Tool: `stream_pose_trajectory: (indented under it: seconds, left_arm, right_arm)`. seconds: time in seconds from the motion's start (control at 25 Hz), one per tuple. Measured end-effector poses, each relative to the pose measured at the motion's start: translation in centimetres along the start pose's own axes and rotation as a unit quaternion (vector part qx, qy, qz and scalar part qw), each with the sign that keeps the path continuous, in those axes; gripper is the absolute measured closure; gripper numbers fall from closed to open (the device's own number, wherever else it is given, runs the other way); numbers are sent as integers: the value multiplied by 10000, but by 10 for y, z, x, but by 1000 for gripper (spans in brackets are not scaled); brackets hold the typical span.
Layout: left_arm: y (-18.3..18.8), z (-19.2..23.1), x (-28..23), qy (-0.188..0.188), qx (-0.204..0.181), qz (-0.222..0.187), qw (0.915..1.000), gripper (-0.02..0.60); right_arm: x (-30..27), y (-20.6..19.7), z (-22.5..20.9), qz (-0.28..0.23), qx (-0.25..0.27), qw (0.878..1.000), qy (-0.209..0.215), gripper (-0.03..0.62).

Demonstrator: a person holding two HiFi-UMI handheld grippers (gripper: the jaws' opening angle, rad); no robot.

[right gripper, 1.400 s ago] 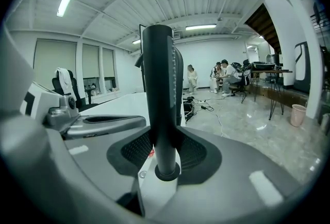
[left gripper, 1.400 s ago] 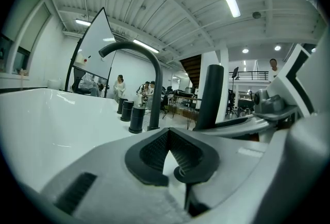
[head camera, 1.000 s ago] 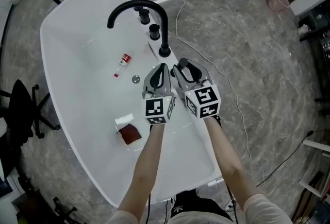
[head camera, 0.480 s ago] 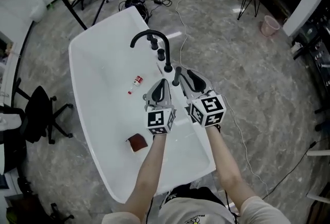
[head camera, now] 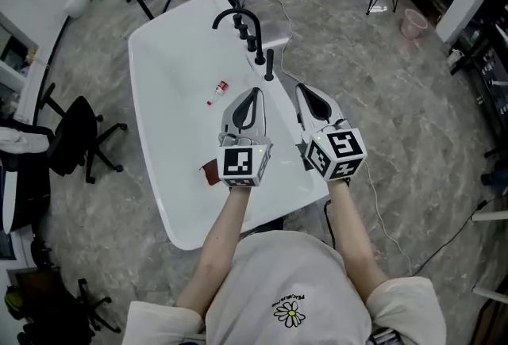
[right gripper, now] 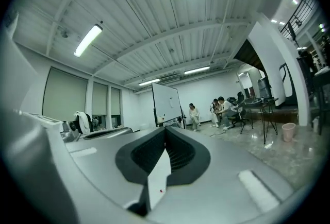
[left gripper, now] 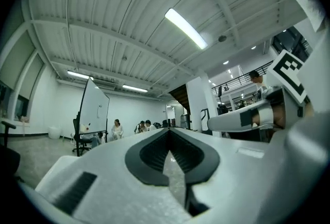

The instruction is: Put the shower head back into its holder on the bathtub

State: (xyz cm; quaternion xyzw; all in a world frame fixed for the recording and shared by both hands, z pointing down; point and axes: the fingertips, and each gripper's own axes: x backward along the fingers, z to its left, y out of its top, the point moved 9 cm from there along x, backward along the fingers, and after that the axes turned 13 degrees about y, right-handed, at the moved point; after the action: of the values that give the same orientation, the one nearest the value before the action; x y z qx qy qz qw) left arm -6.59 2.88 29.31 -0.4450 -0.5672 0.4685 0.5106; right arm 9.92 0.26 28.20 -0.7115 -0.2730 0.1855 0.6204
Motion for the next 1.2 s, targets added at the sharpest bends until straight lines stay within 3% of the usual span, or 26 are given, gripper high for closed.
stream_pose_trajectory:
  seconds: [0.12, 0.24, 0.44, 0.76, 1.2]
  left_arm:
    - [35, -13, 44, -29, 241, -478, 9986, 583]
    - [52, -17, 80, 31, 410, -513, 9978, 583]
    - [61, -20, 111, 219, 282, -552, 9978, 583]
    - [59, -23, 131, 468, 315, -607, 9966, 583]
    - [67, -32, 118, 310, 326, -792, 9958, 583]
  right_arm:
    - [43, 9, 36, -75, 95, 9997, 195, 600]
    - [72, 13, 64, -147, 216, 9991, 321, 600]
    - [96, 19, 88, -312, 199, 9986, 385, 600]
    - [105, 18, 96, -168, 309, 9983, 467, 594]
    - [102, 32, 86, -251, 483, 9973, 493, 594]
